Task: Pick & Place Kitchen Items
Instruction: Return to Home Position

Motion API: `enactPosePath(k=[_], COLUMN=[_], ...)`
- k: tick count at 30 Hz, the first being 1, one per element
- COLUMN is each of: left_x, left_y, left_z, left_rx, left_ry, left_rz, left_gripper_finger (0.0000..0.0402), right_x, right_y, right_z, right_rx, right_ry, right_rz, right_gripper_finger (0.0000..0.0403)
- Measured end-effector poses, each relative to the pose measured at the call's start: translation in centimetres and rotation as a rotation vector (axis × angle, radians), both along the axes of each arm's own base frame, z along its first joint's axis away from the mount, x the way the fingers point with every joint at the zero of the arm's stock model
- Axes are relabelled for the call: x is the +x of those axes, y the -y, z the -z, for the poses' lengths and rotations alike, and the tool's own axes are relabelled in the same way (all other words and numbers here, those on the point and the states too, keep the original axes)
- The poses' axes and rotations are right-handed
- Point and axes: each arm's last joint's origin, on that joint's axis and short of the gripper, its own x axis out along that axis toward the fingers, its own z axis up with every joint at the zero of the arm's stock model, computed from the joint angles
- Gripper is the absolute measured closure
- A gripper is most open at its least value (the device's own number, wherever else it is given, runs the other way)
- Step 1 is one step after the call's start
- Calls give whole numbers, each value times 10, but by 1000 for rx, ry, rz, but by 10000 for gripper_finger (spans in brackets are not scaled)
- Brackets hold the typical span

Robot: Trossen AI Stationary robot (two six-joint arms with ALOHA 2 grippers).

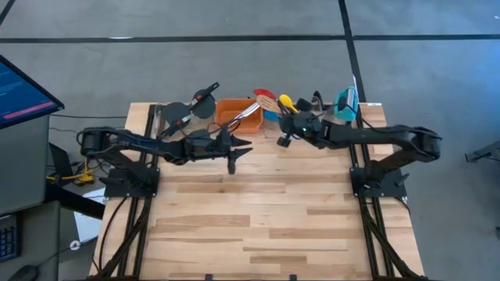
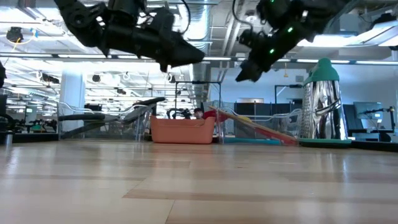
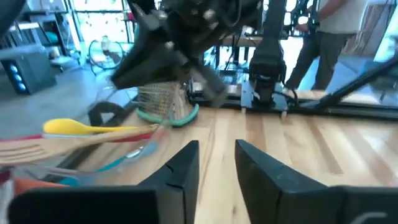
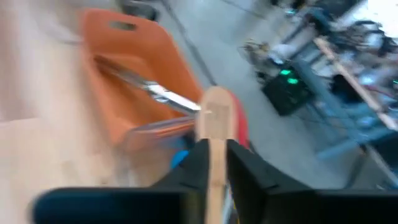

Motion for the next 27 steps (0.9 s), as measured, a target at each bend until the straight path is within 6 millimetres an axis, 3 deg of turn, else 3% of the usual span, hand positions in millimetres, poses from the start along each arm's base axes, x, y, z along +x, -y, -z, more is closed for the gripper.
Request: enactPosePath(k=[2,10,19,27], left_x=[-10,-69,-130,-171], left_y=[2,6,17,24], left_z=[-4,-18,-27,-33], left_rx=[37,81,67,59], left_ry=[-2,55,83,49], left_rz=[0,-11,-8,-7], left_gripper_finger=[325,397,400,400], right_x=[-5,-29,-60,-99], right_y=[-10,-40,-65,-73], right_z=[-6,-32,-60,-55], right_rx=[35,297,332,340], right_ry=[4,105,213,333], right_rz=[-47,-326,-476,-480], right_gripper_finger=[391,396,401,402])
